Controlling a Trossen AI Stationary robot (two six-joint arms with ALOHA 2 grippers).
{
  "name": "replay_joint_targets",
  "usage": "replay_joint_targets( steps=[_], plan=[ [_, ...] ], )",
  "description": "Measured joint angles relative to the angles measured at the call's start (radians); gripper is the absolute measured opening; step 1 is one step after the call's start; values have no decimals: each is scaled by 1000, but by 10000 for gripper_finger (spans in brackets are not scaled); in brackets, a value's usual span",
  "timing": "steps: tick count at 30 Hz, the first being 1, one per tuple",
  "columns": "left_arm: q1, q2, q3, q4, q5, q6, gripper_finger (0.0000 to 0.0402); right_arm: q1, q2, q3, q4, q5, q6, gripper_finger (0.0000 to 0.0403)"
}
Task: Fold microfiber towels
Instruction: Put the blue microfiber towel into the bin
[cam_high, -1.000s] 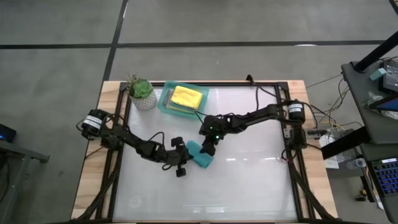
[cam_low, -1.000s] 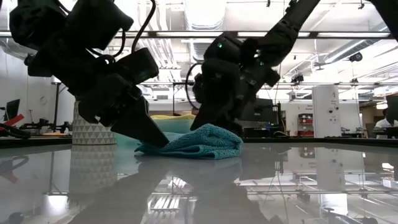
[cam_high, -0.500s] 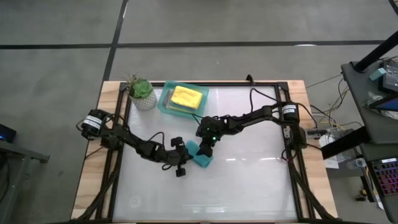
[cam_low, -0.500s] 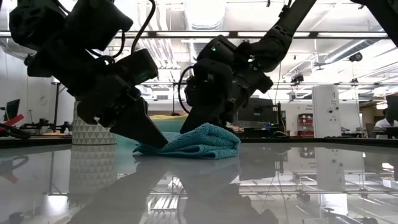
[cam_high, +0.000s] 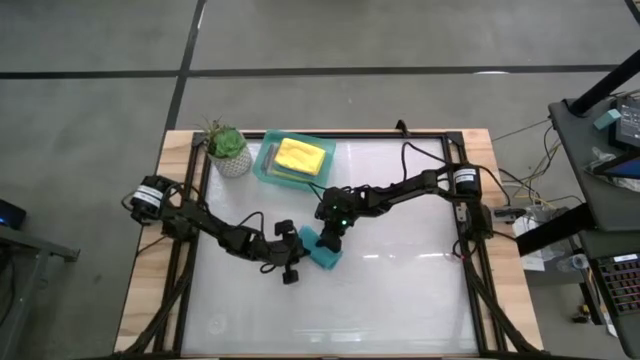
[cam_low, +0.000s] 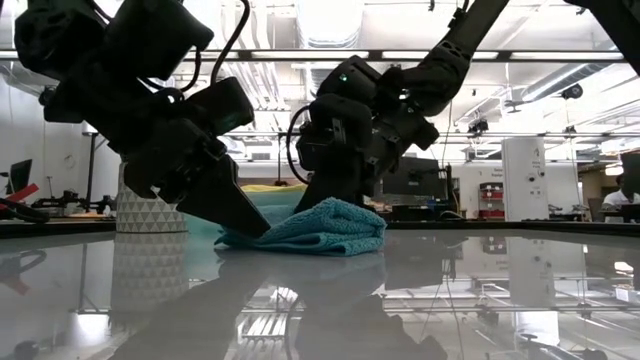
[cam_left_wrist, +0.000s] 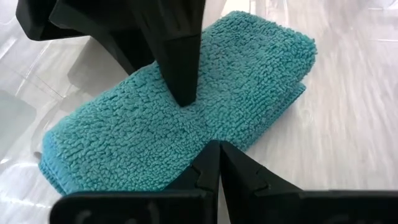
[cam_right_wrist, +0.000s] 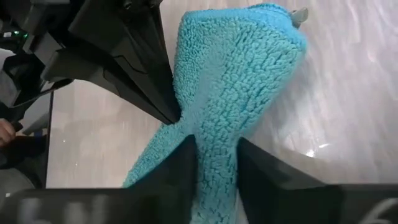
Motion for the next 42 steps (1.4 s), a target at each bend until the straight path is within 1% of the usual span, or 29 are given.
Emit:
replay_joint_targets(
  steps=[3,5,9,14,18,21,25,28,32,35,42],
  plan=[
    [0,-6,0,-1,0,0,0,0,0,0,0,-3,-1,42],
    [0,-17,0,-10,1,2,0,0,-2,0,-1,-5,-1,20],
    [0,-98,3,-148,2,5,0,-2,-24,-2,-18,-12,-7,20],
    [0,-260,2,-326,-21,35,0,-14,-93,-3,-37,-24,-17,20],
    [-1,-397,0,-383,-90,136,0,-53,-144,-2,-56,-26,-28,16],
    [0,-491,0,-384,-133,238,0,-96,-178,27,-124,-59,-40,15],
    [1,-604,0,-383,-196,360,0,-156,-203,116,-252,-70,-115,14],
    [2,-674,0,-379,-253,426,0,-197,-202,213,-377,-67,-187,14],
    [4,-746,0,-382,-307,505,0,-252,-184,362,-497,-72,-297,14],
    [12,-781,0,-381,-311,556,0,-296,-151,470,-550,-76,-356,13],
    [68,-821,-1,-393,-313,657,0,-386,-19,722,-641,-192,-476,13]
  ],
)
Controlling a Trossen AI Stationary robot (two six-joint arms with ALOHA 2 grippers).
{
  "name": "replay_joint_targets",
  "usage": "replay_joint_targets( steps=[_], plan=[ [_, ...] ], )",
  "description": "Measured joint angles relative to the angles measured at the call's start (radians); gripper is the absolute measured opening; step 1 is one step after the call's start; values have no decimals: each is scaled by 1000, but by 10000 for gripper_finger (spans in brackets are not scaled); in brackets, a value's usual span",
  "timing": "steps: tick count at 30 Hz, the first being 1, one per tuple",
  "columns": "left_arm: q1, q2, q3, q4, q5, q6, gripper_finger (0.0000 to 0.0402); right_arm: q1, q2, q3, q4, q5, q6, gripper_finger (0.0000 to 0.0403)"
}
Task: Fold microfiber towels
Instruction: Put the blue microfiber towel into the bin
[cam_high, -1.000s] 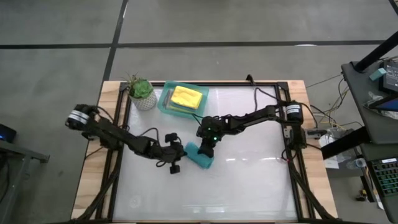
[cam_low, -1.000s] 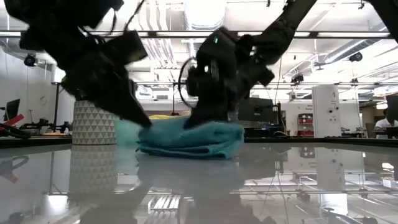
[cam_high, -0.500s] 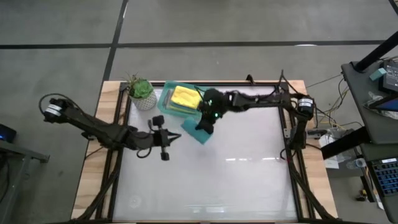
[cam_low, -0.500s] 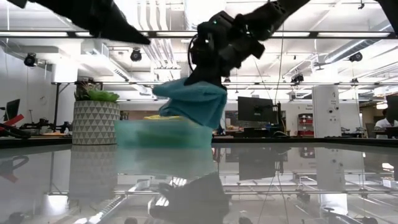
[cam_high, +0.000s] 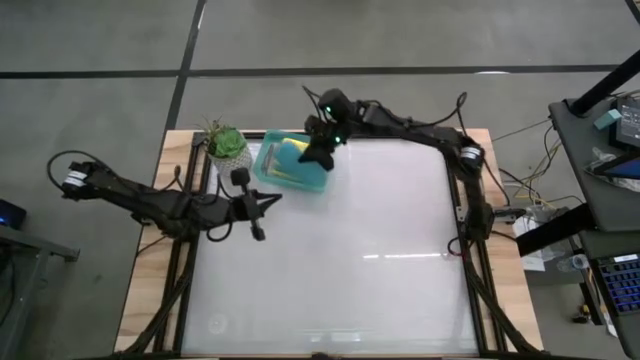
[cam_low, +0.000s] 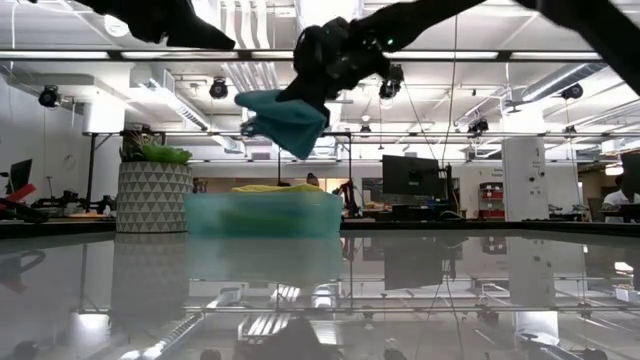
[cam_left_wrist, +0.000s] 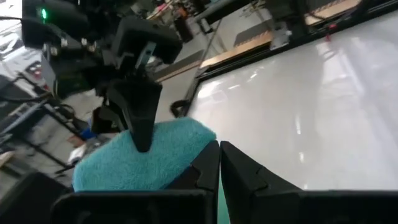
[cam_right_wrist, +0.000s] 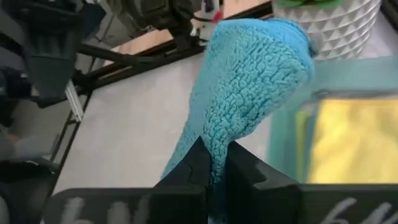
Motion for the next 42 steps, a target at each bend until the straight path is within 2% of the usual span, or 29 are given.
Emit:
replay_joint_targets(
  steps=[4,12,21,32,37,42],
  plan=[
    [60,-3,0,1,1,48,0,-39,122,169,-101,-54,-64,13],
    [226,-3,0,2,0,130,0,-105,376,511,-380,-61,-254,13],
    [379,7,0,4,8,137,0,-151,386,442,-332,-76,-414,13],
    [414,40,0,7,17,139,0,-137,423,437,-270,-64,-547,17],
    [414,52,0,7,17,133,0,-131,425,437,-250,43,-572,57],
    [419,84,0,29,18,130,0,-129,428,437,-247,48,-600,117]
  ],
)
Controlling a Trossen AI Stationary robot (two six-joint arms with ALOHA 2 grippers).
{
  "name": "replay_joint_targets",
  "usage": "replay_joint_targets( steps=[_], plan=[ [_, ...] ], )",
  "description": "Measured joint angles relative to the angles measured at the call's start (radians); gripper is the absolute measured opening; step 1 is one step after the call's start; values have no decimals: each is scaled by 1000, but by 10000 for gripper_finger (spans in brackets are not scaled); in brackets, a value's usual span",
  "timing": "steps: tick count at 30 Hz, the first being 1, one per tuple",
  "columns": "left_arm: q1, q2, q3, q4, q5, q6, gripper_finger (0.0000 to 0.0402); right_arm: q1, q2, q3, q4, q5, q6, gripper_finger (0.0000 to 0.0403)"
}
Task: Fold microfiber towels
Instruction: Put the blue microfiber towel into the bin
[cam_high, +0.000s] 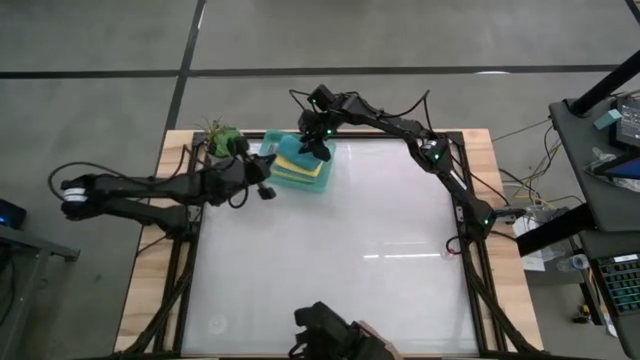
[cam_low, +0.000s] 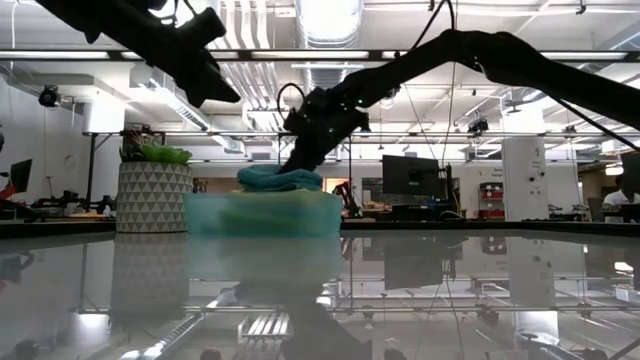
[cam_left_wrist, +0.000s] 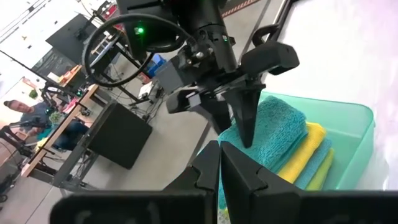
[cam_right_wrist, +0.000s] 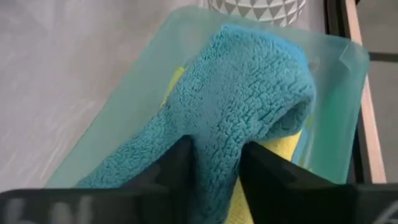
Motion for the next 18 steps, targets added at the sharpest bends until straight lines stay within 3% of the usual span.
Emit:
replay_joint_targets(
  steps=[5,9,13,18],
  plan=[
    [14,41,0,25,27,-1,0,3,0,0,33,9,-5,166],
    [51,68,0,27,120,-3,0,3,-17,0,39,23,-5,188],
    [120,87,0,44,193,-2,0,1,-29,14,39,104,-4,196],
    [247,114,0,75,346,2,0,-2,-31,52,38,114,-4,190]
  ],
)
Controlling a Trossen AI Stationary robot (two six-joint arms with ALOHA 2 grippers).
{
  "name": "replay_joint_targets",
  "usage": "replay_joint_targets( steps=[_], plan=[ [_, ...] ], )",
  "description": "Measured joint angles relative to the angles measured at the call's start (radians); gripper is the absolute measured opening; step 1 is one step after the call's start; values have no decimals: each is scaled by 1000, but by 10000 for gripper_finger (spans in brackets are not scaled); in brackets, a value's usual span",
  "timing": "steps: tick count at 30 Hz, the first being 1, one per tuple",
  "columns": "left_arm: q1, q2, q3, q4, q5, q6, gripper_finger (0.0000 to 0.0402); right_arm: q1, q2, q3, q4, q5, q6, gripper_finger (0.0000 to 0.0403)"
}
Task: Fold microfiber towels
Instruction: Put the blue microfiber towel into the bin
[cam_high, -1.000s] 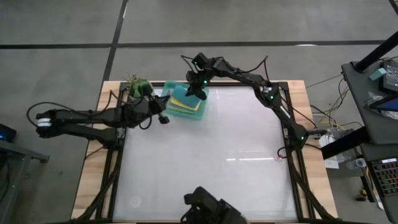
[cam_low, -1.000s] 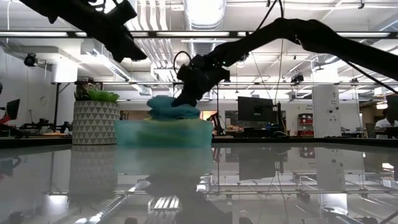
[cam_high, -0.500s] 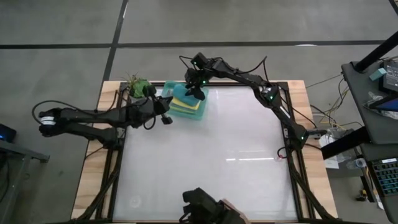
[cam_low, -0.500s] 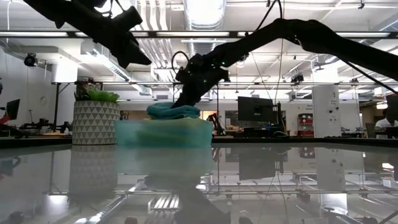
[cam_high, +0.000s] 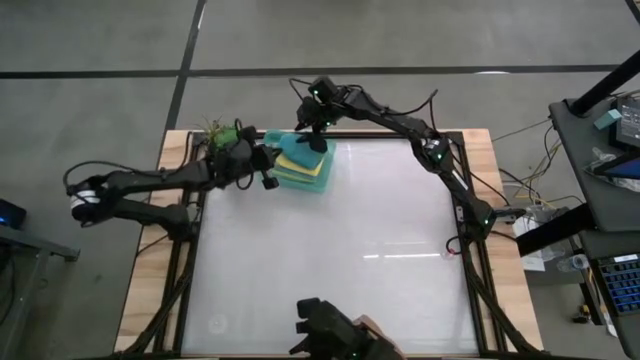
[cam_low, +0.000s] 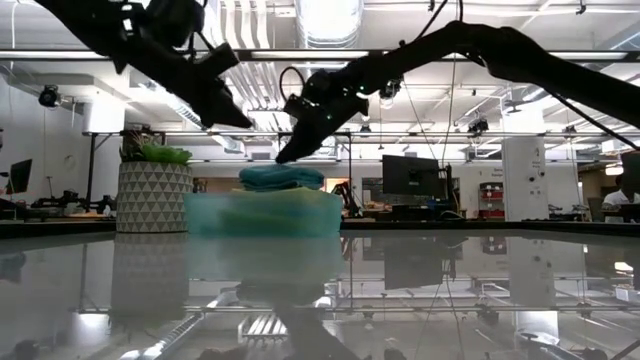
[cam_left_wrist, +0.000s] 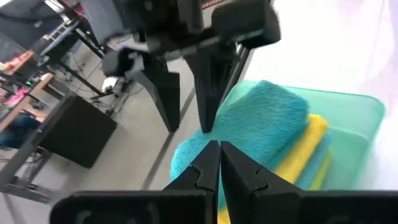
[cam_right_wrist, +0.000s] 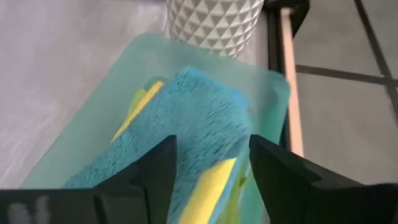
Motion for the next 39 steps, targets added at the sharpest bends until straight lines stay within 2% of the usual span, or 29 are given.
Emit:
replay_joint_targets(
  steps=[5,12,16,20,25,29,39],
  plan=[
    [84,68,13,46,92,19,0,2,-38,13,-63,-3,13,161],
    [127,210,108,14,133,134,0,44,-92,11,-243,-55,3,62],
    [170,274,154,-7,184,189,0,88,-93,4,-294,-19,20,15],
    [214,318,177,-5,201,192,0,135,-95,-33,-288,178,52,12],
    [241,389,178,-3,206,189,0,152,-95,-115,-264,276,60,12],
    [243,458,176,-6,190,181,0,151,-95,-165,-243,440,49,12],
    [242,451,173,-55,161,101,0,145,-97,-259,-193,394,32,12]
  ],
)
